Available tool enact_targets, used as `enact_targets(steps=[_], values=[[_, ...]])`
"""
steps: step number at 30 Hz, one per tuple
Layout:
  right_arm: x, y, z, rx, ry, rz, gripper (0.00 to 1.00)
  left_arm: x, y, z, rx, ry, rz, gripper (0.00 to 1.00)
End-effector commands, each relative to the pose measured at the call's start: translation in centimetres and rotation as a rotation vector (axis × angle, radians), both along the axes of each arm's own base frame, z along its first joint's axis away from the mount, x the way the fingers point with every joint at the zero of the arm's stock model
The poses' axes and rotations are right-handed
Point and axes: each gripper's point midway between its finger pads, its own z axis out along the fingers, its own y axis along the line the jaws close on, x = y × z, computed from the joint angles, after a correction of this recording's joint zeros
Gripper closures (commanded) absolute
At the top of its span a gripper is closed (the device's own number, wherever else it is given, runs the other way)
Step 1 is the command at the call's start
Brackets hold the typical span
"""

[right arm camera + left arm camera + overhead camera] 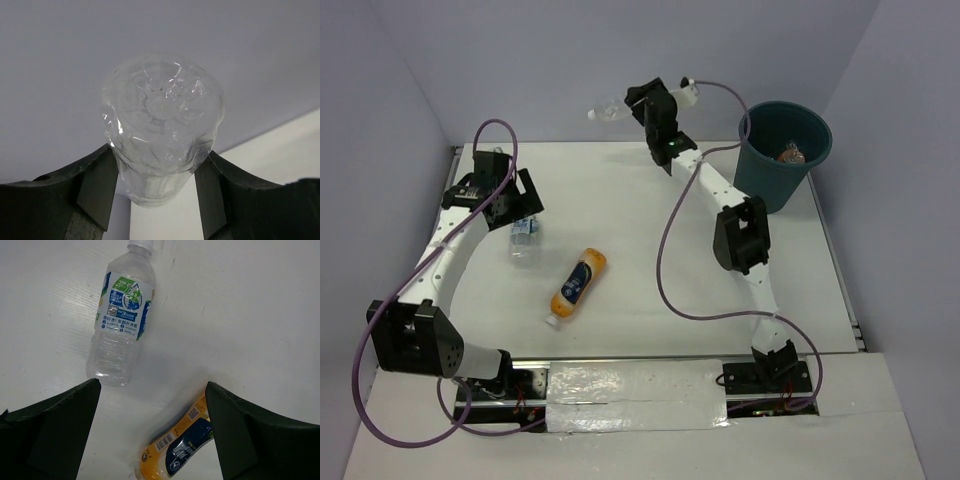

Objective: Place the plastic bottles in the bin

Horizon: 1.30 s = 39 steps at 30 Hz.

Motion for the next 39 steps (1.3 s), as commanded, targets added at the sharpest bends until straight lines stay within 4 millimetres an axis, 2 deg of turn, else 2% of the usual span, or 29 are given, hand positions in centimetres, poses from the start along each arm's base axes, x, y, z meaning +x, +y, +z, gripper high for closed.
enact_targets(steps=[1, 3, 4, 6, 7, 9, 10, 11, 14, 15, 16, 17, 19, 21, 22, 24, 25, 26, 28, 30, 34, 37, 39], values=[[-4.1, -1.3, 13.8, -0.157, -0.24, 0.058, 0.81, 0.1, -0.1, 0.9, -0.013, -0.068, -0.012, 0.01], [-5.6, -2.7, 16.7, -0.262, -0.262, 0.05, 0.81, 0.1, -0.4, 0.6, -0.027, -0.061, -0.017, 0.01], [-7.3, -4.7, 19.3, -0.365, -0.273, 0.03, 0.81, 0.1, -0.5, 0.7, -0.036, -0.064, -0.017, 0.0], [-8.9, -7.4, 20.7, -0.478, -0.246, -0.011, 0.81, 0.1, -0.9, 1.1, -0.059, -0.078, -0.026, 0.01], [-10.6, -10.5, 22.1, -0.573, -0.213, -0.059, 0.81, 0.2, -1.1, 1.2, -0.068, -0.084, -0.026, 0.0], [-12.3, -14.1, 23.1, -0.654, -0.173, -0.118, 0.81, 0.2, -1.4, 1.6, -0.088, -0.107, -0.032, 0.01], [-14.5, -16.5, 24.7, -0.718, -0.159, -0.152, 0.82, 0.3, -1.4, 1.7, -0.092, -0.11, -0.033, 0.01], [-15.1, -19.6, 24.4, -0.76, -0.107, -0.219, 0.82, 0.3, -1.5, 1.7, -0.095, -0.113, -0.032, 0.01], [-19.0, -25.9, 25.4, -0.866, -0.019, -0.34, 0.83, 0.3, -1.6, 1.4, -0.101, -0.107, -0.029, 0.01], [-19.7, -27.4, 25.4, -0.882, 0.006, -0.368, 0.83, 0.5, -1.7, 1.5, -0.108, -0.113, -0.027, 0.01], [-20.4, -28.7, 24.5, -0.912, 0.054, -0.364, 0.83, 0.5, -1.9, 1.4, -0.119, -0.112, -0.035, 0.01], [-21.8, -31.1, 25.1, -0.905, 0.074, -0.42, 0.83, 0.7, -1.9, 1.3, -0.122, -0.111, -0.032, 0.01], [-22.2, -32.9, 23.7, -0.919, 0.12, -0.441, 0.84, 0.9, -2.4, 1.3, -0.141, -0.112, -0.045, 0.01], [-22.6, -34.8, 23.5, -0.892, 0.13, -0.468, 0.84, 0.9, -2.6, 1.2, -0.149, -0.109, -0.05, 0.01], [-22.4, -35.2, 23.1, -0.889, 0.149, -0.47, 0.84, 0.9, -2.5, 1.1, -0.147, -0.106, -0.048, 0.01], [-20.8, -36.2, 21.0, -0.894, 0.218, -0.467, 0.84, 0.8, -2.4, 1.1, -0.142, -0.107, -0.042, 0.01], [-20.5, -36.5, 21.0, -0.892, 0.224, -0.478, 0.84, 0.7, -2.2, 1.1, -0.134, -0.105, -0.035, 0.01], [-19.4, -36.7, 19.8, -0.9, 0.255, -0.472, 0.84, 0.6, -2.1, 1.1, -0.131, -0.108, -0.033, 0.01], [-18.4, -36.9, 18.8, -0.902, 0.269, -0.471, 0.84, 0.5, -1.9, 1.1, -0.126, -0.111, -0.028, 0.01], [-17.4, -36.8, 17.8, -0.905, 0.28, -0.466, 0.84, 0.4, -1.8, 1.1, -0.12, -0.111, -0.024, 0.01], [-14.6, -36.6, 14.2, -0.911, 0.35, -0.434, 0.84, 0.3, -1.7, 0.9, -0.109, -0.097, -0.021, 0.01], [-13.5, -36.5, 11.9, -0.9, 0.366, -0.426, 0.84, 0.3, -1.5, 1.1, -0.103, -0.103, -0.018, 0.01], [-13.1, -36.2, 10.8, -0.88, 0.358, -0.415, 0.76, 0.2, -1.3, 1.4, -0.095, -0.11, -0.017, 0.01]])
